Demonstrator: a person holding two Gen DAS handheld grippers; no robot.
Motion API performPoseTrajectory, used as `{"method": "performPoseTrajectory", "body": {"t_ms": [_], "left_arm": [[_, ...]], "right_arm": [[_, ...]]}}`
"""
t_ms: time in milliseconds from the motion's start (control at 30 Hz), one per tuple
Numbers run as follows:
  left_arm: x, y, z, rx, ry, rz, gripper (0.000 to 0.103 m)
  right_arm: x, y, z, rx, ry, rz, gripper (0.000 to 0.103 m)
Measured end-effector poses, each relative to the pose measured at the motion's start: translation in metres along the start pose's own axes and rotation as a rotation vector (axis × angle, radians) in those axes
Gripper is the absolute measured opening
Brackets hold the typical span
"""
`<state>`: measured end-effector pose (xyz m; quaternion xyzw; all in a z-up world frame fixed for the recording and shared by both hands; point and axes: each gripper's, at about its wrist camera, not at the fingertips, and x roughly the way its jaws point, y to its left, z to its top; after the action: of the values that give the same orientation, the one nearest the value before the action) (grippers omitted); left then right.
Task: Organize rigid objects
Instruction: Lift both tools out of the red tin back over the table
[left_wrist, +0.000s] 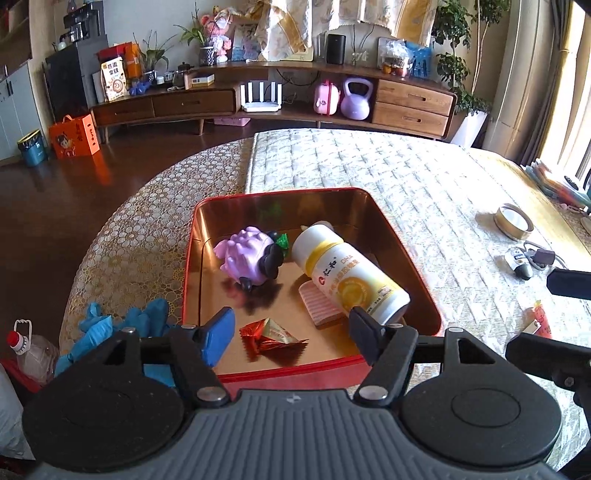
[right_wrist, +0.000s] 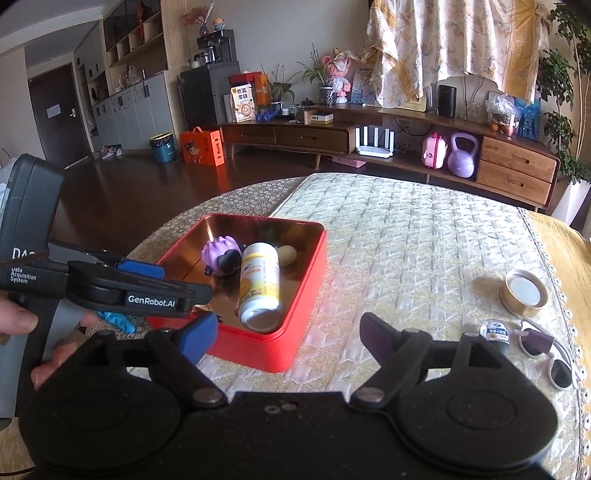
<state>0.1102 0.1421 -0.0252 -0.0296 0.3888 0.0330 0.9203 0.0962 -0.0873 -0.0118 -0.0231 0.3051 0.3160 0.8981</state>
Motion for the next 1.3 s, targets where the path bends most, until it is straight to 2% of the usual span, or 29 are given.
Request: {"method": "performPoseTrajectory", "body": {"t_ms": [133,333,633,767,967,1300], "left_arm": [[-0.012,-0.017,-0.002,0.019,-0.029,-0.038,0.069],[-0.022,-0.044,-0.008,0.042,-0.049,-0.104,0.078],[-0.023,-0.088,-0.022,0.081,-0.074,-0.187,0.083],[-0.016,-0.108,-0.029,0.096,-0.064,-0.215,0.083],[-0.002,-0.142,-0.038,0.155,-0.007,-0.272,0.083],[0.031,-0.182,-0.047,0.255,0.008,-0.258,0.083]], "right_arm": [[-0.015,-0.011,-0.008,0.017,-0.017,-0.030,0.094],[-0.039,-0.036,-0.022,0.061,-0.041,-0.075,0.103],[-0.057,-0.078,-0.048,0.124,-0.026,-0.155,0.103],[-0.061,-0.097,-0.055,0.160,-0.023,-0.185,0.103],[-0.061,-0.121,-0.067,0.201,-0.010,-0.214,0.103],[-0.041,-0.149,-0.079,0.257,0.050,-0.246,0.102]]}}
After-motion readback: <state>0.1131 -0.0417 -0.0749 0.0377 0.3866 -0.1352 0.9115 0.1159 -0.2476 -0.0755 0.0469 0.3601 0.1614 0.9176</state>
